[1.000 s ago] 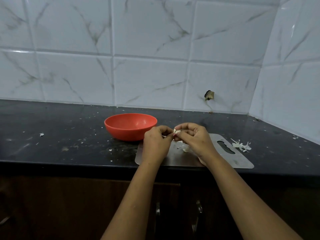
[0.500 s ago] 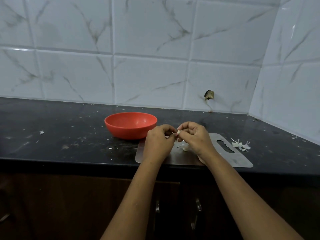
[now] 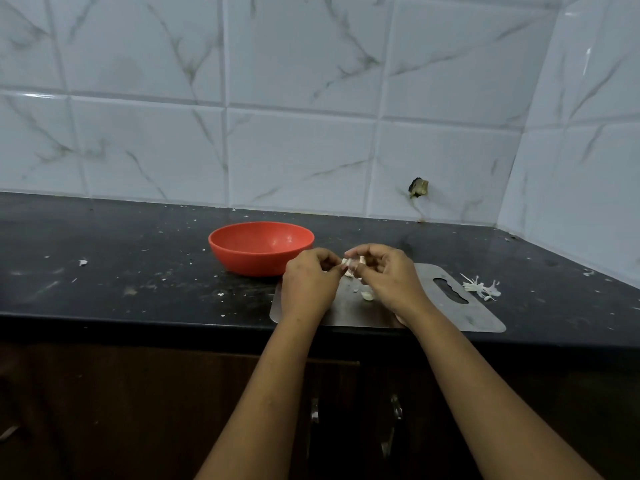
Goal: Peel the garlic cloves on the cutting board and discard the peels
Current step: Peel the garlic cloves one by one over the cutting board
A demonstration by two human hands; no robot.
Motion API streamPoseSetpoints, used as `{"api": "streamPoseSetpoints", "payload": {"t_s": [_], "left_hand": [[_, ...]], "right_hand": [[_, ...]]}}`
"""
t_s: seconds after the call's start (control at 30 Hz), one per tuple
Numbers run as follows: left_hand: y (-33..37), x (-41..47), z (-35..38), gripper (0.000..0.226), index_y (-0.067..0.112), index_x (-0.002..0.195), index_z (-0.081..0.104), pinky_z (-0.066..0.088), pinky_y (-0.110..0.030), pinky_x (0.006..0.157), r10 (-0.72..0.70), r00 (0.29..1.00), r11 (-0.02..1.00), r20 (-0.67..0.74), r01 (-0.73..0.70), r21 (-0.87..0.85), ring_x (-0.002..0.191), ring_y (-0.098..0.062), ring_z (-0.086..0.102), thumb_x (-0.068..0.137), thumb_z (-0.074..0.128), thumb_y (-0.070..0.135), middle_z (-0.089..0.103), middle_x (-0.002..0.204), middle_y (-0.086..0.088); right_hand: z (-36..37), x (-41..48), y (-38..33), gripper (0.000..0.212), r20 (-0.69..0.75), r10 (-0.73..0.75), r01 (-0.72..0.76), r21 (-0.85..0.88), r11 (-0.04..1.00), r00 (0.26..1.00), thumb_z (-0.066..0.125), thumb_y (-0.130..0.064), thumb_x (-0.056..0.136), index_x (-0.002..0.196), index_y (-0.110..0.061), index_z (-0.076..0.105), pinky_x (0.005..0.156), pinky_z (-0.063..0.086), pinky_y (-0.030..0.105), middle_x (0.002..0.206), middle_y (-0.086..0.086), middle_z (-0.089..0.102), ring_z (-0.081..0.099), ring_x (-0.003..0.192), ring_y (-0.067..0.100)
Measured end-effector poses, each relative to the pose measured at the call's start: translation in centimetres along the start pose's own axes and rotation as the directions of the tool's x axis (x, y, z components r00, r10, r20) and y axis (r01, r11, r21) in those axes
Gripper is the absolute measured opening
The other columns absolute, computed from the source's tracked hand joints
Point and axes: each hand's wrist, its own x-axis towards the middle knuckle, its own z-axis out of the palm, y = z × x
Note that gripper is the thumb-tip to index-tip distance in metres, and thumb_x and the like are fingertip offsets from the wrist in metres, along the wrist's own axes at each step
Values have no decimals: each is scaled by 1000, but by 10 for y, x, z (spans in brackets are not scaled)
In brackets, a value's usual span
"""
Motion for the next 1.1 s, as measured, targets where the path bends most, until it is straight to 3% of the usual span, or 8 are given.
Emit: {"api": "streamPoseSetpoints", "payload": {"t_s": [0.1,0.27,0.33,0.47,0.6,0.73,0.93,1.1], "left_hand": [[3,-3,1,3,23,86,68,45,-26,72,-14,1000,989,-3,14,150,86,-16,61,87,65,25,67,85,5],[4,-6,3,9,16,95,65,43,-29,73,8,1000,955,3,-9,297,92,-20,59,91,57,17,65,97,-3],[5,-7,4,14,11,102,62,36,-26,73,44,999,919,22,-49,391,99,-23,56,93,51,14,63,106,-7],[5,-9,7,22,6,112,58,39,-29,79,57,996,846,66,-83,527,106,-26,56,95,46,13,60,116,-12],[6,-8,6,23,5,114,58,43,-29,81,36,998,823,54,-61,565,105,-26,59,96,45,11,61,116,-13],[8,-9,7,25,4,120,51,43,-29,84,39,995,779,90,-86,621,109,-26,57,97,41,8,59,121,-13],[8,-7,10,25,3,120,51,45,-31,87,50,990,729,132,-126,673,111,-27,57,98,39,8,58,122,-14],[6,-4,5,19,6,110,59,41,-31,81,-3,999,856,46,-21,516,106,-27,56,97,47,13,61,115,-12]], "right_hand": [[1,1,2,21,-7,-12,11,-125,992,1000,74,-10,83,102,-18,70,69,52,20,77,4,72,65,68,6],[4,3,1,14,-40,-40,26,-318,948,998,81,-18,76,80,-12,69,60,49,23,64,9,68,63,59,17],[4,3,1,11,-20,-36,26,-359,933,999,80,-19,77,79,-13,72,57,45,19,64,6,66,57,58,12],[5,3,1,16,92,-31,68,-440,895,995,70,-14,87,102,-12,75,84,49,22,97,2,73,66,91,12],[-1,1,1,32,66,5,16,-317,948,998,61,-2,91,118,-16,69,91,51,19,104,1,71,64,96,5],[-10,-2,-1,32,21,-12,18,-294,956,1000,52,1,94,115,-14,70,77,43,0,107,-1,70,59,89,-6],[-29,-24,-2,21,188,39,51,-450,892,981,64,-20,92,112,-20,72,73,42,6,104,-7,71,63,91,5],[-24,-22,-4,14,190,71,48,-560,827,979,69,-18,88,101,-19,74,72,42,11,103,-2,70,60,83,4]]}}
